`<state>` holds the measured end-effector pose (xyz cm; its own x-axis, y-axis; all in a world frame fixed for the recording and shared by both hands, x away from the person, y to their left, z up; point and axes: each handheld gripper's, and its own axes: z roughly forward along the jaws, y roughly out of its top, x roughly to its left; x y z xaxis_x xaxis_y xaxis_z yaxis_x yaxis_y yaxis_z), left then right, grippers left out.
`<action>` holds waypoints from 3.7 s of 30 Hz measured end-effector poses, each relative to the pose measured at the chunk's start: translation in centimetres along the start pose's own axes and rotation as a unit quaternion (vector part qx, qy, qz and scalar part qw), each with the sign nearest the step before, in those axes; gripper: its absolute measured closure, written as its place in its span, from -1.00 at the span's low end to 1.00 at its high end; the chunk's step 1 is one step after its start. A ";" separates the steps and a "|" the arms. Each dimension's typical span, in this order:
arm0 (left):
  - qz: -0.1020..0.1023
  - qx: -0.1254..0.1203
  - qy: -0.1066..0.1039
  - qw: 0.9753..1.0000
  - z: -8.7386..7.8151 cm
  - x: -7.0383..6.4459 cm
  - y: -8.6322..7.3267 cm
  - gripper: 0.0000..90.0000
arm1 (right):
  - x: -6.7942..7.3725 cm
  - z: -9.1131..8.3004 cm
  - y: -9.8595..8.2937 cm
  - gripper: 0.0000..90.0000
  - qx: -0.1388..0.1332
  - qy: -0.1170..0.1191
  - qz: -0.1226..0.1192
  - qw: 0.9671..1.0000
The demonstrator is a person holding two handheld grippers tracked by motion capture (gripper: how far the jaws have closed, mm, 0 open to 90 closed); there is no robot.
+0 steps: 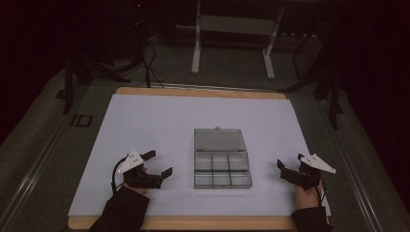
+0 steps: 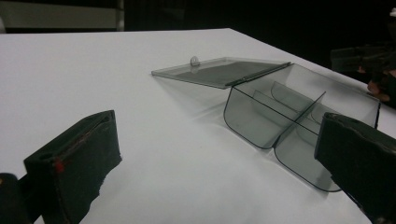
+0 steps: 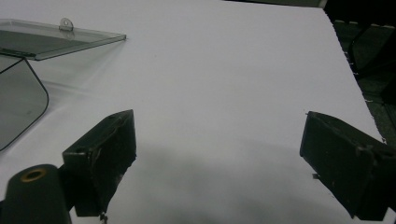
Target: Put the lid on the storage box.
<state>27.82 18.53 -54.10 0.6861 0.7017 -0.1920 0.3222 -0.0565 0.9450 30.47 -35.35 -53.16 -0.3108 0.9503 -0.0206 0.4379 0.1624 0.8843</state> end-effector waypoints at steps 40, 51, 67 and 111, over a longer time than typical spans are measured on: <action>-0.079 0.164 -0.026 0.983 4.0 0.7 3.3 -0.97 | 0.5 0.3 0.1 -0.76 0.012 -0.005 -0.024 1.000; -0.077 0.162 -0.041 0.983 5.5 0.3 5.1 -0.96 | 0.5 0.2 0.1 -0.75 0.010 -0.001 -0.025 1.000; -0.080 0.188 -0.046 0.978 8.9 0.5 6.6 -0.96 | 0.6 0.2 0.1 -0.75 0.010 -0.001 -0.029 1.000; -0.198 0.222 -0.093 0.950 15.7 2.8 5.6 -0.11 | 0.8 0.3 0.1 -0.75 0.013 -0.002 -0.039 0.999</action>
<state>41.82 9.04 -53.51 0.5443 0.5951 -0.5913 0.7937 -0.1370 0.5927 30.48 -34.49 -53.26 -0.3408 0.9357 -0.0908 0.4350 0.2425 0.8671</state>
